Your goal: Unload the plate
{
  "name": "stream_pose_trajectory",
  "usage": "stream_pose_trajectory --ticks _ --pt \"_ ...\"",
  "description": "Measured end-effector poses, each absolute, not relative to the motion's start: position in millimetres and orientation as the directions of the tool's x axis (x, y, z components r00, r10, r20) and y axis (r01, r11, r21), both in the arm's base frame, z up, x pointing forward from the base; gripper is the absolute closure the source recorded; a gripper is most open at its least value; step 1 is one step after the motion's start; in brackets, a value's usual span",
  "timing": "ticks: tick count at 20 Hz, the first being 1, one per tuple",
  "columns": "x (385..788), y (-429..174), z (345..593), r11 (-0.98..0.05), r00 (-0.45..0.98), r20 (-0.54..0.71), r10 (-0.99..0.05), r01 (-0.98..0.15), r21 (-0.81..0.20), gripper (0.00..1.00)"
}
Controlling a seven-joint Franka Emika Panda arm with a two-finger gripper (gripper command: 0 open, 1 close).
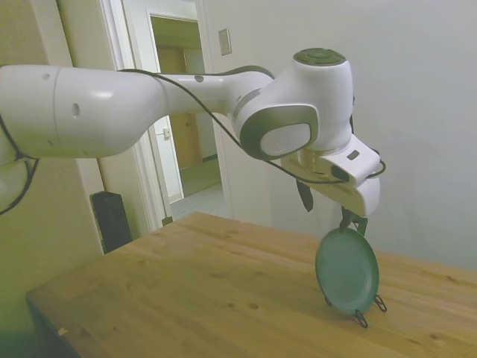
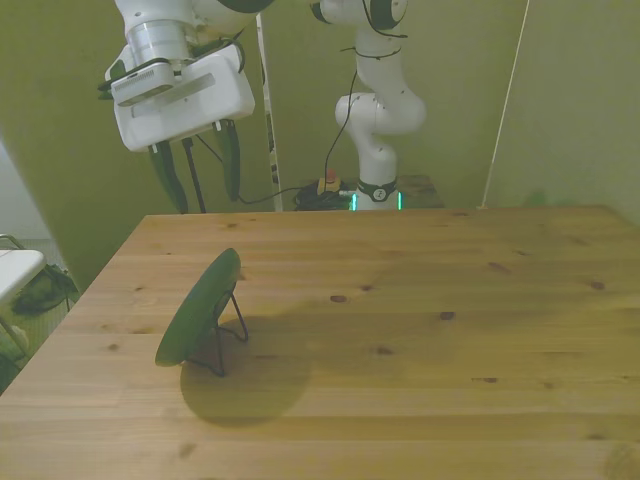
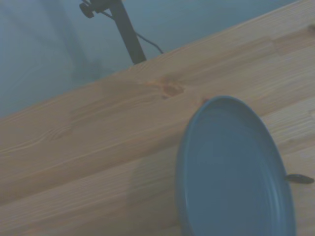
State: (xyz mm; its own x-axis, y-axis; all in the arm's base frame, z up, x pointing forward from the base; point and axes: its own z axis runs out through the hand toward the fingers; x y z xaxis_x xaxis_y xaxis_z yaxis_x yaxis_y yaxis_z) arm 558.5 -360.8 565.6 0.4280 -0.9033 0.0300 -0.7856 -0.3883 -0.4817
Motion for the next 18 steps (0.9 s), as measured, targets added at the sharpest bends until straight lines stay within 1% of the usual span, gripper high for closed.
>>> stream_pose_trajectory --ticks 3,7,11,12,18 --pt "576 -367 551 -0.389 0.43 0.019 -0.903 -0.795 -0.466 0.0" --pt "602 -358 527 -0.38 0.431 -0.01 -0.902 -0.806 -0.453 0.0" --pt "617 -344 519 -0.389 0.449 -0.025 -0.893 -0.8 -0.456 0.0" --pt "619 -341 517 -0.392 0.455 -0.031 -0.89 -0.798 -0.458 1.0" --pt "617 -335 513 -0.382 0.474 -0.099 -0.875 -0.801 -0.461 1.0"
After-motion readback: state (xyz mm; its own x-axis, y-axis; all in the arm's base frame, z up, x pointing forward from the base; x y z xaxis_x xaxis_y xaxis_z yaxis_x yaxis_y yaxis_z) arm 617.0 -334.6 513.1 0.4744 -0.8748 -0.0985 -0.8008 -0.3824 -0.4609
